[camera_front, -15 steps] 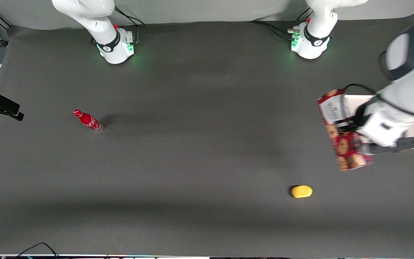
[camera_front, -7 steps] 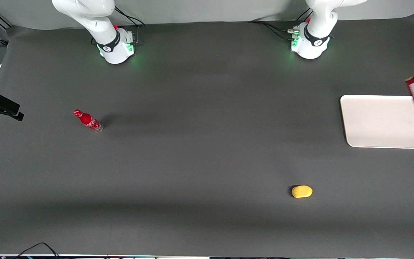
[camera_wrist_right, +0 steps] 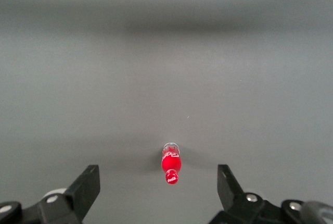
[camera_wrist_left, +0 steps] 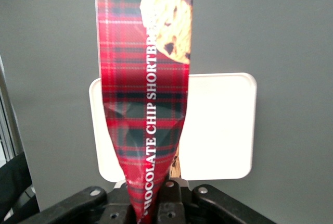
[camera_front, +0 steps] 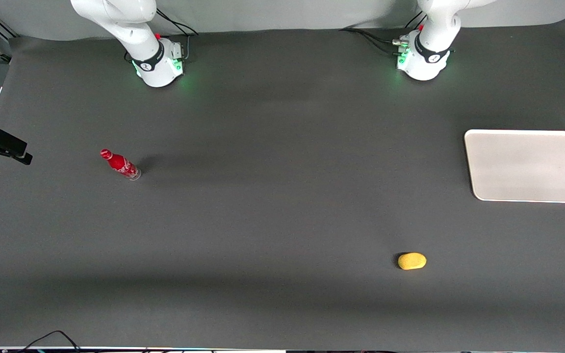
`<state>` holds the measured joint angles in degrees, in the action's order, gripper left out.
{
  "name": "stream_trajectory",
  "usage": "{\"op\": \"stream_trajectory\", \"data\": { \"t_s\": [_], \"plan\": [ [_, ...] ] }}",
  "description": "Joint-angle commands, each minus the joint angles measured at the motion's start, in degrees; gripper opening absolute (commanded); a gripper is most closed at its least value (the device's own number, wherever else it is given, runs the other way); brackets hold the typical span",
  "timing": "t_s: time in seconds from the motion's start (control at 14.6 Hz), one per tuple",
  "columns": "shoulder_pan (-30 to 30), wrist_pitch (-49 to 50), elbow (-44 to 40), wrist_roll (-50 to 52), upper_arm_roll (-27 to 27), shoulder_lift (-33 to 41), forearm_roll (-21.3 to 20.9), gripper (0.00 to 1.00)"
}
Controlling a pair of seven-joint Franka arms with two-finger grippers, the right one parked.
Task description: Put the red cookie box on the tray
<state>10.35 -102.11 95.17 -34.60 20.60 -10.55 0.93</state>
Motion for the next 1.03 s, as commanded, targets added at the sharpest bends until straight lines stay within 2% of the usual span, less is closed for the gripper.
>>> {"op": "stream_trajectory", "data": {
  "t_s": [0.0, 0.27, 0.34, 0.41, 0.48, 0.62, 0.96],
  "plan": [
    [3.53, -12.47, 12.46, -6.97, 1.71, 2.99, 0.56, 0.0],
    [6.78, -25.03, 19.77, -12.4, 2.78, 0.45, 1.35, 0.0],
    [7.66, -28.55, 21.27, -14.16, 2.78, -1.04, 3.44, 0.0],
    [8.89, -31.72, 21.54, -19.4, 2.86, -5.67, 9.03, 0.0],
    [9.42, -34.01, 21.46, -22.07, 2.86, -7.8, 11.7, 0.0],
    [10.22, -35.79, 21.11, -23.23, 2.86, -11.93, 14.61, 0.0],
    [10.84, -39.3, 20.58, -23.23, 2.86, -16.87, 15.33, 0.0]
  ]
}}
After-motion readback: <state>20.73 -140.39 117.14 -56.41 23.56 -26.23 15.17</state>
